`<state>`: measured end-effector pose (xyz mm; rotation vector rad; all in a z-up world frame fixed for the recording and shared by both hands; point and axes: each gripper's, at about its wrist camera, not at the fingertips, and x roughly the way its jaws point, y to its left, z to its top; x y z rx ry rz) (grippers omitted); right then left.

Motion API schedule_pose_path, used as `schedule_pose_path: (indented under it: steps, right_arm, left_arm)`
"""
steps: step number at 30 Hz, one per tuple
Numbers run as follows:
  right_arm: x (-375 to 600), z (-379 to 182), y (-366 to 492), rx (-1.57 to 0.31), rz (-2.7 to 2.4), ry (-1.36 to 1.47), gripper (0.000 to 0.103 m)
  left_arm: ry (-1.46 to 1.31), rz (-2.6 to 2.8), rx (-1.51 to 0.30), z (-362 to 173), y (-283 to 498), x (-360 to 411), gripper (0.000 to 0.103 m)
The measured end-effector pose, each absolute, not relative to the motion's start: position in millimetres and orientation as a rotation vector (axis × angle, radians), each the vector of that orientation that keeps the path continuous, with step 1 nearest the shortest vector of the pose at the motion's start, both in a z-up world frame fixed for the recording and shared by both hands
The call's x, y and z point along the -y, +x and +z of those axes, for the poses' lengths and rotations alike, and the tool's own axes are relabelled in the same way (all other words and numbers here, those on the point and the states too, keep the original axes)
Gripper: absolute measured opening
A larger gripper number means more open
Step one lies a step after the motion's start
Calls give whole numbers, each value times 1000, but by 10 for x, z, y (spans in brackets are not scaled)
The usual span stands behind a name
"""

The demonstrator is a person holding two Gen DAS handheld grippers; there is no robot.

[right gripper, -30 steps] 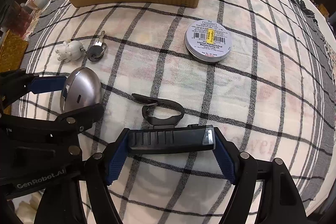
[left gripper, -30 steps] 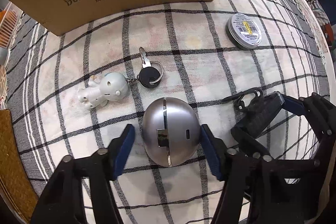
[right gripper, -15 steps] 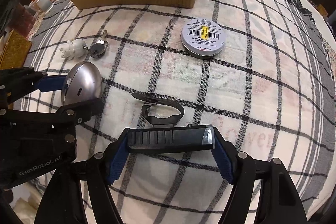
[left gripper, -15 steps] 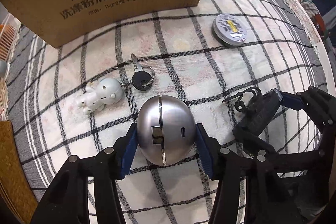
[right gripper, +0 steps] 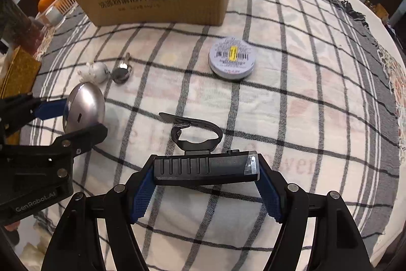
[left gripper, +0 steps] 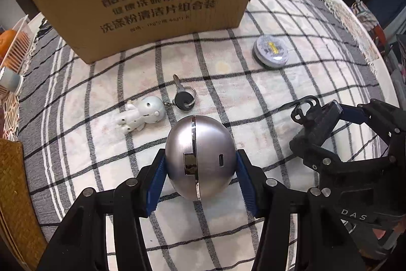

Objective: Organize rigid objects
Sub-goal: 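Carry the silver speaker and bike light with both tools over the box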

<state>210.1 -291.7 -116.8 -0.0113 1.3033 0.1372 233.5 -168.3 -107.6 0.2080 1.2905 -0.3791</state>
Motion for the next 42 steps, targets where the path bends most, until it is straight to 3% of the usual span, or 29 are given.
schedule_pose_path:
  steps: [20,42]
  right_arm:
    - [2710,-244,2234,-1037,108,-43,73]
    - [2488,335,2422,-857,111,20,73]
  left_arm:
    - [80,-335,-1117,-459,2370,1342,52]
    - [60,-294,-894,203,2546,1043,52]
